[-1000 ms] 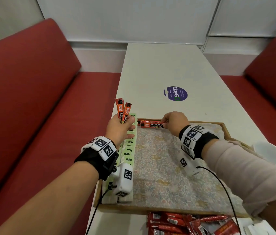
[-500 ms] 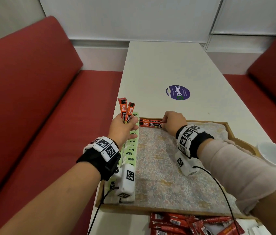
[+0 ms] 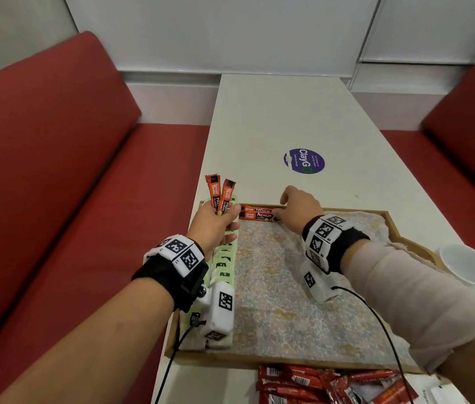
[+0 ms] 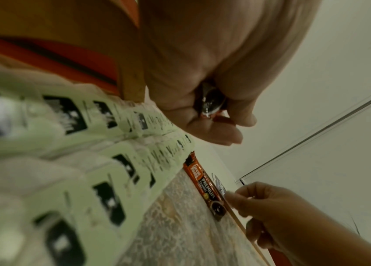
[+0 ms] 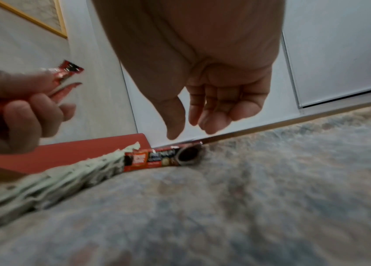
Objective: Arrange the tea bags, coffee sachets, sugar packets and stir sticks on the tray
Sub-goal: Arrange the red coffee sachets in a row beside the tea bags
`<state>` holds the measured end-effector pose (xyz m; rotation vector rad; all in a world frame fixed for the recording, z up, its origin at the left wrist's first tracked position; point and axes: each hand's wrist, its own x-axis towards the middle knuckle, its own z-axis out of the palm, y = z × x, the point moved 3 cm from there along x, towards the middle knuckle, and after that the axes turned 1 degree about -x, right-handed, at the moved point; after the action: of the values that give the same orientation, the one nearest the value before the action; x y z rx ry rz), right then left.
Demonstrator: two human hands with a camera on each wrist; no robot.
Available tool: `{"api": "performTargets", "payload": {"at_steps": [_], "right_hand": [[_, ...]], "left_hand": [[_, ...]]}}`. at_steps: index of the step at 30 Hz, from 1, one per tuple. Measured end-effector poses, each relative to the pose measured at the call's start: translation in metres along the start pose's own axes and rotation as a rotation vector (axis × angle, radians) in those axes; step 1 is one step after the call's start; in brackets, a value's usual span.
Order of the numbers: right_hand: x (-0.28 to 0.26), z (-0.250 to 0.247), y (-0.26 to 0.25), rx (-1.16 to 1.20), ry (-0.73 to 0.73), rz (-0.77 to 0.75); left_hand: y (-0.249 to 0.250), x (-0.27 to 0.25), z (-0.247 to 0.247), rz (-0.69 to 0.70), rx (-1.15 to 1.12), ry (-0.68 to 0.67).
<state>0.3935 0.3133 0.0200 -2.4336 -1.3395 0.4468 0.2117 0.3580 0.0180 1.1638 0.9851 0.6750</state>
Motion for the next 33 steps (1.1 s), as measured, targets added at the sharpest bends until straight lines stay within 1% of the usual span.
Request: {"api": "performTargets", "payload": {"at_steps": [3,5,7,11,15,19,23,25,27,29,33], "right_hand": [[-0.008,-0.003,-0.017,0.177,0.022,-0.098],[-0.016,-0.003,-0.032,0.281,-0.033,-0.178],[-0.021,-0.002,-0.045,0.377,-0.099,-0.22],[-0.024,-0.005,-0.056,0.596,-0.155,-0.198],[-0.029,-0.009,-0.057,0.736,-0.213,-0.177],[-0.028,-0.013,-0.054,0.868,-0.173,-0.13],[-0.025,-0.019,-0.049,0.997,-0.126,-0.087],[-0.023,-0.02,-0.047,0.96,-0.112,-0.077],[-0.022,-0.019,-0.044,0.848,-0.104,-0.08],[-0.023,-0.018,-0.042,0.769,-0.135,-0.094],[-0.029,-0.016,-0.045,0.678,-0.22,-0.2]], "left_hand": [[0.001,-0.001,0.003,-0.017,0.024,-0.003],[0.001,-0.003,0.005,-0.021,0.045,-0.013],[0.002,-0.005,0.008,-0.01,0.071,-0.039],[0.005,-0.01,0.012,0.014,0.107,-0.095],[0.007,-0.014,0.014,0.007,0.102,-0.12],[0.007,-0.014,0.013,0.02,0.084,-0.125],[0.006,-0.013,0.011,-0.011,0.048,-0.101],[0.006,-0.013,0.01,-0.03,0.026,-0.088],[0.007,-0.012,0.009,-0.023,0.014,-0.055],[0.008,-0.01,0.007,-0.002,0.017,-0.01],[0.01,-0.005,0.006,0.031,0.078,0.024]]}}
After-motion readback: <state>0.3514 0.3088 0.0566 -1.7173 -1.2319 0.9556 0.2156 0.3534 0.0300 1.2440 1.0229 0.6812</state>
